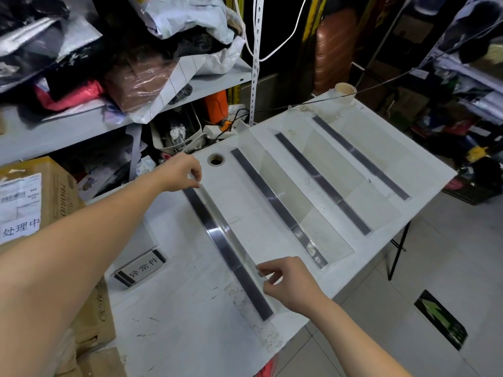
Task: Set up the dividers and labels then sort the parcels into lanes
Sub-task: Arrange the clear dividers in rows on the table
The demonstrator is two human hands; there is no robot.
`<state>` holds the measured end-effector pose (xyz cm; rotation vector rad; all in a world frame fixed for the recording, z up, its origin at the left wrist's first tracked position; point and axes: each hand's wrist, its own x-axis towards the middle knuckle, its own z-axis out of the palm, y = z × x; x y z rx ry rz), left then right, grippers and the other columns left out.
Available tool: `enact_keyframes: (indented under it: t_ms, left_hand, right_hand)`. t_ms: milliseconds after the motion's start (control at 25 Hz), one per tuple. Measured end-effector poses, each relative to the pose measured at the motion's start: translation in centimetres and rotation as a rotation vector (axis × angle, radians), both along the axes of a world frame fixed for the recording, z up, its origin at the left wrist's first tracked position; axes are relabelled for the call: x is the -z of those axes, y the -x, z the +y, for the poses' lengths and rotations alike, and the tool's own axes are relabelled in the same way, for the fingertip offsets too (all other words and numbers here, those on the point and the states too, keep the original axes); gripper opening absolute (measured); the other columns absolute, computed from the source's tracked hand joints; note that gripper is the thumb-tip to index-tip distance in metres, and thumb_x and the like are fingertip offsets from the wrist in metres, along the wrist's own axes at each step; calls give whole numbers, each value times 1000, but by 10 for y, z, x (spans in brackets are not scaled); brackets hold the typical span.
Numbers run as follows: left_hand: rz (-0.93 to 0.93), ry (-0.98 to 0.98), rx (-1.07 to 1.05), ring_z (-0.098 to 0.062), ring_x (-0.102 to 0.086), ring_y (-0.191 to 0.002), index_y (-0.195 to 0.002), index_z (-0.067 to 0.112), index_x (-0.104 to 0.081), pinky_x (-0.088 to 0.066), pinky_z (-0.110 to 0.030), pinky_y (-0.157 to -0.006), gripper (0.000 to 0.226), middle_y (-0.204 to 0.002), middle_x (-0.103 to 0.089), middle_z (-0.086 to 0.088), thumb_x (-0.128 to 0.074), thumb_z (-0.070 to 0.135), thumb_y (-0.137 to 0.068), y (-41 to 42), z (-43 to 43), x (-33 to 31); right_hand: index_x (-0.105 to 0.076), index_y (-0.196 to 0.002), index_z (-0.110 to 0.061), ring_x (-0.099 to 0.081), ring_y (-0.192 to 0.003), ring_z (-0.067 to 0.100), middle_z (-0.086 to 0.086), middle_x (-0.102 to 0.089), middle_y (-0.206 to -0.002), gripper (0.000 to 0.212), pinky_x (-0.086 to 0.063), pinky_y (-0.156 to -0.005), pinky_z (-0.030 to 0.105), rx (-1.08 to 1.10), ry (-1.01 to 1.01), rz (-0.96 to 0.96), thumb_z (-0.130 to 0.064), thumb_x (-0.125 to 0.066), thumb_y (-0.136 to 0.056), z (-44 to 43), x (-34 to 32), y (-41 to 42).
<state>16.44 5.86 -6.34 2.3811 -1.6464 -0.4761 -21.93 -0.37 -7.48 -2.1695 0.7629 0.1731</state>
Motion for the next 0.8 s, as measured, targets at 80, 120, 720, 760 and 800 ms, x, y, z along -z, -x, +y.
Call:
enact_keyframes:
  t_ms: [80,120,720,760,800]
  left_hand:
    - [-11,1,1,-12,-56,-85,-87,13,-74,-40,-23,-77,14,-88,-64,5,-86,17,-80,2,4,-2]
    - [-15,2,-1,-13,-56,-84,-87,12,-75,-39,-23,-76,14,-88,-65,4,-86,17,-81,2,6,-2]
    - [-52,31,-79,-23,-53,-126,-123,11,-69,-41,-35,-107,39,-128,-62,-5,-80,21,-87,12,23,2]
    - [-71,45,-93,-23,-51,-130,-129,11,-66,-40,-35,-109,44,-133,-60,-5,-78,22,-89,16,24,1]
    - [-92,53,-112,-23,-49,-133,-134,12,-63,-40,-37,-110,48,-137,-59,-5,-76,24,-90,20,26,-2]
  right_hand:
    - [-76,-119,-25,-71,-87,-1,-15,-76,-106,43,-57,-81,16,-4,-5,9,-9,-65,-81,0,0,-1]
    - [-77,-119,-25,-71,-87,-1,-17,-76,-105,43,-57,-81,18,-5,-7,12,-10,-65,-81,0,0,-2]
    - [-69,-125,-28,-69,-78,3,-14,-72,-103,45,-57,-75,21,-28,5,70,-36,-77,-81,-3,-1,-14]
    - [-67,-127,-28,-69,-79,3,-13,-71,-105,47,-56,-75,20,-35,19,72,-38,-76,-82,-3,-1,-16]
    - [-65,-130,-28,-69,-80,4,-12,-71,-107,49,-55,-75,20,-42,38,72,-39,-75,-83,-3,-1,-17]
